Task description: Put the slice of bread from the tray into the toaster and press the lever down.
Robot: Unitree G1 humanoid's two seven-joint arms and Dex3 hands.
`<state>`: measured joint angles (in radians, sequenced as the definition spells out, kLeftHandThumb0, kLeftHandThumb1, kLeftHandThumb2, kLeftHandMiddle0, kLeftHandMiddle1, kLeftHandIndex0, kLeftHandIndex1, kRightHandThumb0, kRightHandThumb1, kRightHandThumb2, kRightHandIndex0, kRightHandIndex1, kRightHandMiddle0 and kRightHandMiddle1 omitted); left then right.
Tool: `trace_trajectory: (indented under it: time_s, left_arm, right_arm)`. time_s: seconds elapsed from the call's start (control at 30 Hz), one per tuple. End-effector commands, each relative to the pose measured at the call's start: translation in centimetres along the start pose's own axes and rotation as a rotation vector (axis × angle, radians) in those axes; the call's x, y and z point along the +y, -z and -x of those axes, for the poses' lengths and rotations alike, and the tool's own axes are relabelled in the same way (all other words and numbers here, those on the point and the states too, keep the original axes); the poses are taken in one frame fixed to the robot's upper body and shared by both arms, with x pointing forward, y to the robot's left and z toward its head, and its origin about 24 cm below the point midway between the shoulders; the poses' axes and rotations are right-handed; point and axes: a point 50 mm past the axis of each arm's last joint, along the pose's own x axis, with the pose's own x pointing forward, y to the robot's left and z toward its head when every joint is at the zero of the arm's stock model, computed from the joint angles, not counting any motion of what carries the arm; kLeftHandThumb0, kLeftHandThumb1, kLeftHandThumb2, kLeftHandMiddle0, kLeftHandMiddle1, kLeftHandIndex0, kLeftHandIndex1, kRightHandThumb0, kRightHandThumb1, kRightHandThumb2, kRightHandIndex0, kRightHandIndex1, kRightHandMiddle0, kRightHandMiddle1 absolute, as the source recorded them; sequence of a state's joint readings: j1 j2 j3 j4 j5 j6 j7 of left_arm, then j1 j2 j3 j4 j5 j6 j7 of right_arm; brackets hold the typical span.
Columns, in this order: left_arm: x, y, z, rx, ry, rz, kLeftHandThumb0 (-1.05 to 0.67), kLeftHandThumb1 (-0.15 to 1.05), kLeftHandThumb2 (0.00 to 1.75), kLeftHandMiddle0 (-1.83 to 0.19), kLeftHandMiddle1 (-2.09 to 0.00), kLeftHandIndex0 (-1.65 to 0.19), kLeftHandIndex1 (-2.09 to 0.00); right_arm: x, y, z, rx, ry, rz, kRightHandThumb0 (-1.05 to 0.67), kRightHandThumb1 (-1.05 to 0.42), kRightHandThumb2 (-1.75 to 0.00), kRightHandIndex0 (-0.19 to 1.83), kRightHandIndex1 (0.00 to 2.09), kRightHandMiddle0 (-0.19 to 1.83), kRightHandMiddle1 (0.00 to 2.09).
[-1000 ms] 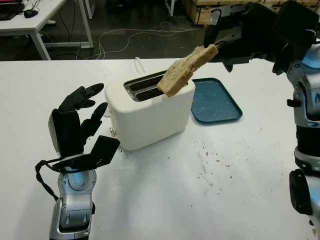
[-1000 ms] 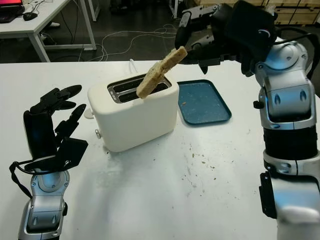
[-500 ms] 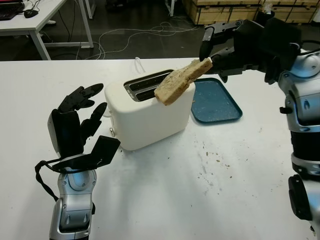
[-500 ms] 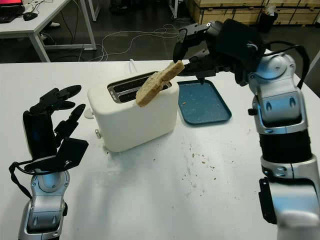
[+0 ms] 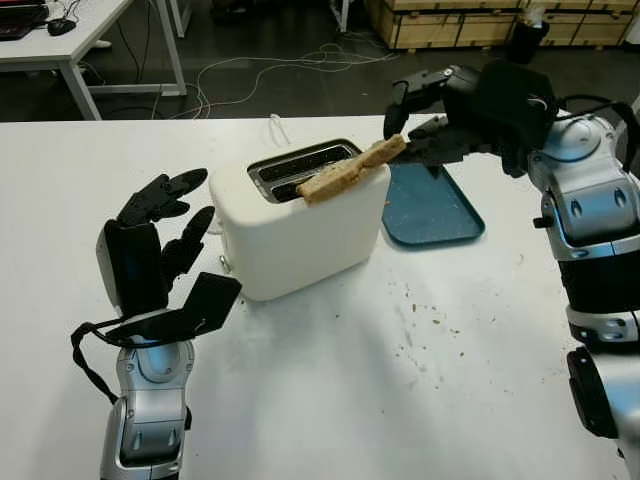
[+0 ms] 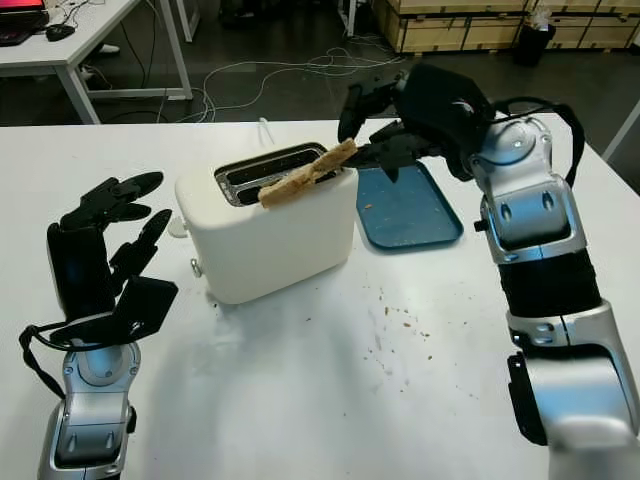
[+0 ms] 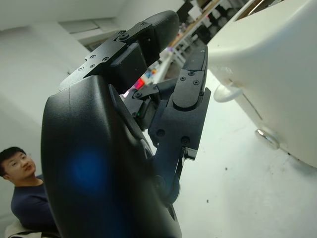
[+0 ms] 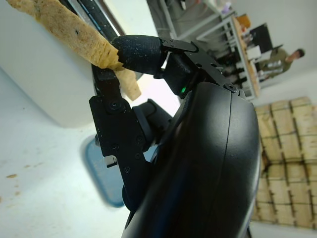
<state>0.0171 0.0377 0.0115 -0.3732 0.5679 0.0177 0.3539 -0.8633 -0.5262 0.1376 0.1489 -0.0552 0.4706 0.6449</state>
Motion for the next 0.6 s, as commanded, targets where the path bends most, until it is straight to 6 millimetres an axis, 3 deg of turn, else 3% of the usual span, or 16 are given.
trace_trajectory:
  time_s: [0.0, 0.37, 0.57]
  left_arm:
    - [0.1, -0.1, 0.1, -0.010, -0.002, -0.001, -0.16, 0.86, 0.00, -0.63, -1.05, -0.84, -0.31]
    - [-0.2, -0.1, 0.3, -0.003, -0.001, -0.005, -0.20, 0.86, 0.00, -0.63, -1.04, -0.84, -0.31]
    - [-0.1, -0.2, 0.4, -0.004, -0.004, 0.001, -0.20, 0.87, 0.00, -0.63, -1.04, -0.84, -0.32]
  right_arm:
    - [-0.5, -1.3, -0.2, -0.023, 0.019, 0.024, -0.38, -0.92, -0.32, 1.11, 1.75, 0.92, 1.75]
    - [-0.5, -5.2, -1.4, -0.095, 0.011, 0.079, -0.38, -0.92, -0.24, 1.14, 1.75, 0.94, 1.75]
    - [0.5, -5.3, -2.7, -0.065, -0.035, 0.110, -0.40, -0.92, -0.27, 1.16, 1.75, 0.98, 1.75]
